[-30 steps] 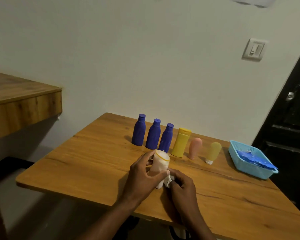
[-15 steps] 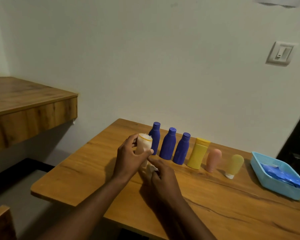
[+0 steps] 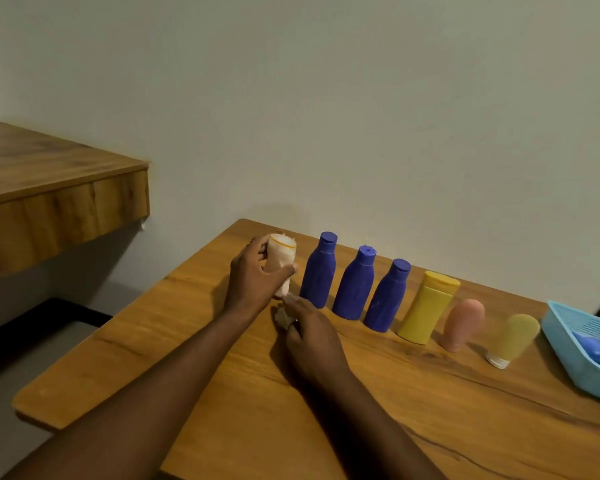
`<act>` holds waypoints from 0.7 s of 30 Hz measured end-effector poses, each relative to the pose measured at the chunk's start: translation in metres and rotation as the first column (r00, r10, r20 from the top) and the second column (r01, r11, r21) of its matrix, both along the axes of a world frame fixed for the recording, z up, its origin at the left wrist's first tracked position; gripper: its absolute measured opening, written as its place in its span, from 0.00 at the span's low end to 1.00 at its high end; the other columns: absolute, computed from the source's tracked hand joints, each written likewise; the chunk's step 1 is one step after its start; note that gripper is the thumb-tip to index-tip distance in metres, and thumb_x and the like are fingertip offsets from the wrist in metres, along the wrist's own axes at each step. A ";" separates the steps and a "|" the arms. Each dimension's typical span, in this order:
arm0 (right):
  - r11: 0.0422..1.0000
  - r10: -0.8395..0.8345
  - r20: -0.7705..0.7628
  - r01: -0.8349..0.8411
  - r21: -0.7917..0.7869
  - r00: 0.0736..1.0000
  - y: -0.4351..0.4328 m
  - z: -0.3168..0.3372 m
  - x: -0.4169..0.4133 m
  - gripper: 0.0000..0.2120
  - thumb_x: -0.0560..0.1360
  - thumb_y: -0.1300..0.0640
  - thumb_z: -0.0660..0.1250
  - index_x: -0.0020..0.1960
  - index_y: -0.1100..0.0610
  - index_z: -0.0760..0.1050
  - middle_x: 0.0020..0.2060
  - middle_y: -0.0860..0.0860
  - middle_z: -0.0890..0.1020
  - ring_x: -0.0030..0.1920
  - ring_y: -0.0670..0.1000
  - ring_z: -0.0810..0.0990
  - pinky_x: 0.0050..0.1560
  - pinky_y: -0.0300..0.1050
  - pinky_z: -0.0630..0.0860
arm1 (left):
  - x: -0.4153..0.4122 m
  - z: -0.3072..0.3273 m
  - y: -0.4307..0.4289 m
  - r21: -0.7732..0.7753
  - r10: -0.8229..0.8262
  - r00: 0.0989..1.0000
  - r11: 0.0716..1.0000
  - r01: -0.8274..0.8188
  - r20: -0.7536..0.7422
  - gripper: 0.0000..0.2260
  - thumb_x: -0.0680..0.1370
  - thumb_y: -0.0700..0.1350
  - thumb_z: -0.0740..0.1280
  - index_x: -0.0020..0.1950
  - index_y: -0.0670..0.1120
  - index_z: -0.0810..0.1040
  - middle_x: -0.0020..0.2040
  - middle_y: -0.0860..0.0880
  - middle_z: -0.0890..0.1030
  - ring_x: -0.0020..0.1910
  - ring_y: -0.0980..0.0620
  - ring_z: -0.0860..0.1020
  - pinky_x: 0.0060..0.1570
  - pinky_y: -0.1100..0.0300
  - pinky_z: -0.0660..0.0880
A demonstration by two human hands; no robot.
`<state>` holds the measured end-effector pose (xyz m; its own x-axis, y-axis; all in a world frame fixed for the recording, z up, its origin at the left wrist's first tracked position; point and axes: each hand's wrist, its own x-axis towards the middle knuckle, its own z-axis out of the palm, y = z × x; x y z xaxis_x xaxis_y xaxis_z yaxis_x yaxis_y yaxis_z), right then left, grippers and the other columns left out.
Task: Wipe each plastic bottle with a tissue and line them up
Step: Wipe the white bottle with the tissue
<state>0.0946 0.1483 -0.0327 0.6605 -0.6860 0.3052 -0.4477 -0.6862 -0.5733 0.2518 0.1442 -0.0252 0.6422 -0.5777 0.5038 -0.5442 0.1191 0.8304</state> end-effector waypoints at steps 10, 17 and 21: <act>0.997 -0.017 0.163 0.005 0.078 0.986 -0.013 -0.010 0.004 0.13 0.82 0.59 0.60 0.63 0.51 0.78 0.61 0.45 0.79 0.54 0.37 0.73 0.53 0.32 0.70 | 0.006 -0.007 -0.009 -0.013 -0.001 1.000 1.000 0.001 -0.006 0.33 0.70 0.51 0.81 0.72 0.51 0.72 0.68 0.51 0.78 0.64 0.55 0.76 0.57 0.60 0.79; 0.995 -0.041 0.204 0.022 0.095 0.978 -0.007 -0.011 -0.001 0.15 0.81 0.59 0.61 0.66 0.51 0.77 0.58 0.44 0.80 0.56 0.40 0.76 0.59 0.40 0.75 | 0.002 -0.011 0.000 0.073 0.005 1.000 0.997 -0.003 -0.026 0.43 0.69 0.52 0.82 0.79 0.50 0.65 0.74 0.47 0.74 0.69 0.52 0.74 0.59 0.60 0.75; 0.991 -0.076 0.228 0.050 0.121 0.971 -0.003 -0.009 -0.008 0.16 0.80 0.60 0.62 0.66 0.52 0.76 0.56 0.44 0.79 0.55 0.41 0.76 0.56 0.37 0.74 | -0.007 -0.011 0.014 0.099 0.037 0.999 0.994 -0.035 -0.023 0.48 0.70 0.54 0.81 0.82 0.49 0.59 0.78 0.47 0.67 0.73 0.51 0.70 0.61 0.60 0.71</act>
<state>0.0867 0.1450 -0.0412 0.5353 -0.7630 0.3624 -0.3338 -0.5852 -0.7390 0.2446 0.1580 -0.0358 0.6749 -0.6002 0.4293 -0.5261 0.0166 0.8503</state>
